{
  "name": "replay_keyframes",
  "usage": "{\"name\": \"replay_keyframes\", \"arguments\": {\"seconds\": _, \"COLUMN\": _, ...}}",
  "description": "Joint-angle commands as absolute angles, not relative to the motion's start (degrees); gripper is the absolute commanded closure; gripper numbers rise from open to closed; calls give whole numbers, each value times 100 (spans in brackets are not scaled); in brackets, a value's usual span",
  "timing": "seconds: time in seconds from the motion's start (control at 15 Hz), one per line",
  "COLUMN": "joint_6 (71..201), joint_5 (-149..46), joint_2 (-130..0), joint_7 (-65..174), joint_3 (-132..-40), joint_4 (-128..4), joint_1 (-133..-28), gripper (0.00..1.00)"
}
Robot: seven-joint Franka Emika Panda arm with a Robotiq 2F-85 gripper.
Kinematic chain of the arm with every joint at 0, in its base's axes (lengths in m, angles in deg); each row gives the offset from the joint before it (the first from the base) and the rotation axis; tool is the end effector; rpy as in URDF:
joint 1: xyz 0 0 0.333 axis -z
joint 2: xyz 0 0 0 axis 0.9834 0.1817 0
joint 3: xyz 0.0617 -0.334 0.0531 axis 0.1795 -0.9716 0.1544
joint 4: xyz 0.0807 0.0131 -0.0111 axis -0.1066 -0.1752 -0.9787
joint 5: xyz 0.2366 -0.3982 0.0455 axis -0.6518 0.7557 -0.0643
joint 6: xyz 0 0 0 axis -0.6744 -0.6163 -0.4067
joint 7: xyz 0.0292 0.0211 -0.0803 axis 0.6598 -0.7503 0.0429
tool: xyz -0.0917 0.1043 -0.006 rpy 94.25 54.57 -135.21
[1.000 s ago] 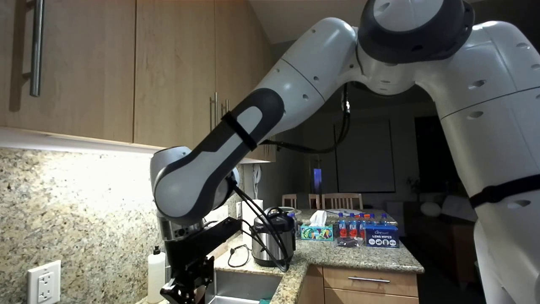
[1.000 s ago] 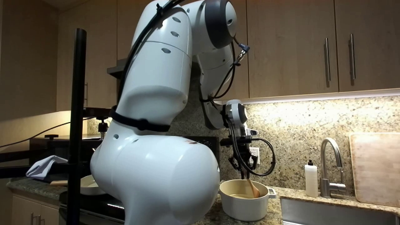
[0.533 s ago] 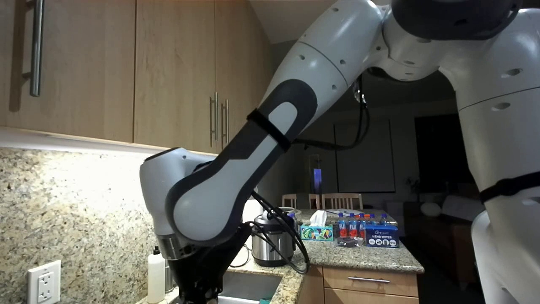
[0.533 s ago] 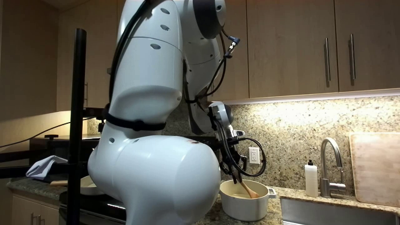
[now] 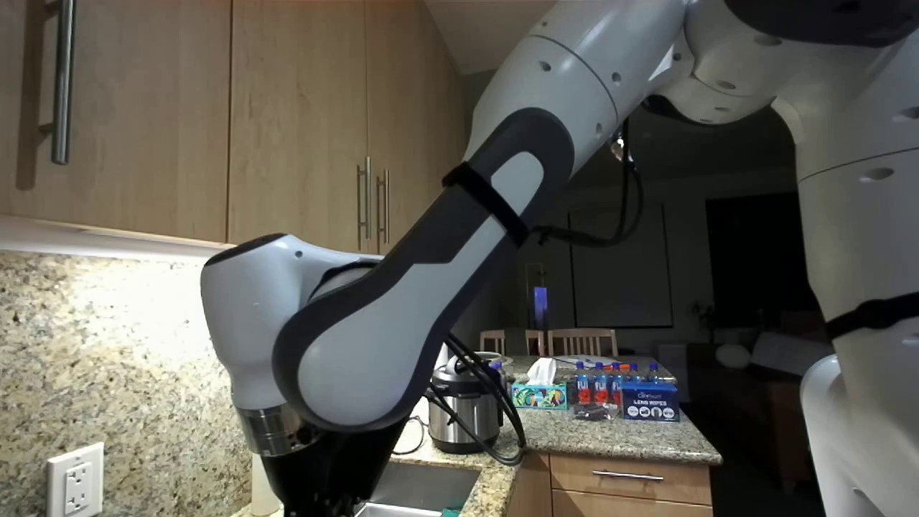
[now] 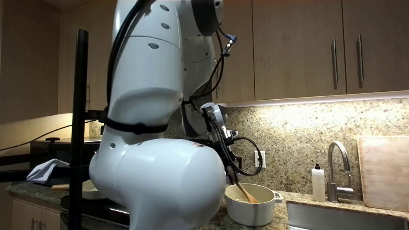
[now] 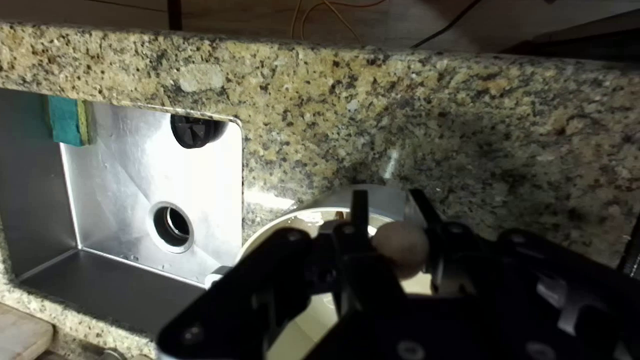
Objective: Pick up the cooking stick and stir in the pot
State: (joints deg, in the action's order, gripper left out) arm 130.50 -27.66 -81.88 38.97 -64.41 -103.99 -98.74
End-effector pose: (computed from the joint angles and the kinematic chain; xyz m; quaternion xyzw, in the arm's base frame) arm 0.4508 0.3091 0.2787 0.9388 0.2928 0.0499 0.1744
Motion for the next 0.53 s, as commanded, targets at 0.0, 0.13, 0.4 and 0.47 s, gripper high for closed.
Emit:
{"name": "replay_keyframes", "arguments": {"seconds": 0.0, "joint_6": 13351, "joint_5": -3019, "joint_2": -8202, "joint_7": 4530, "joint_3": -6448, "joint_4": -10382, "joint_1": -9801, "gripper": 94}}
{"name": "replay_keyframes", "arguments": {"seconds": 0.13, "joint_6": 13477, "joint_5": -3175, "joint_2": -8145, "joint_7": 4886, "joint_3": -6470, "joint_4": -10318, "joint_1": -9776, "gripper": 94}}
{"name": "replay_keyframes", "arguments": {"seconds": 0.4, "joint_6": 13545, "joint_5": -3477, "joint_2": -7988, "joint_7": 5549, "joint_3": -6512, "joint_4": -10089, "joint_1": -9770, "gripper": 94}}
{"name": "replay_keyframes", "arguments": {"seconds": 0.47, "joint_6": 13545, "joint_5": -3546, "joint_2": -7951, "joint_7": 5685, "joint_3": -6521, "joint_4": -10027, "joint_1": -9769, "gripper": 94}}
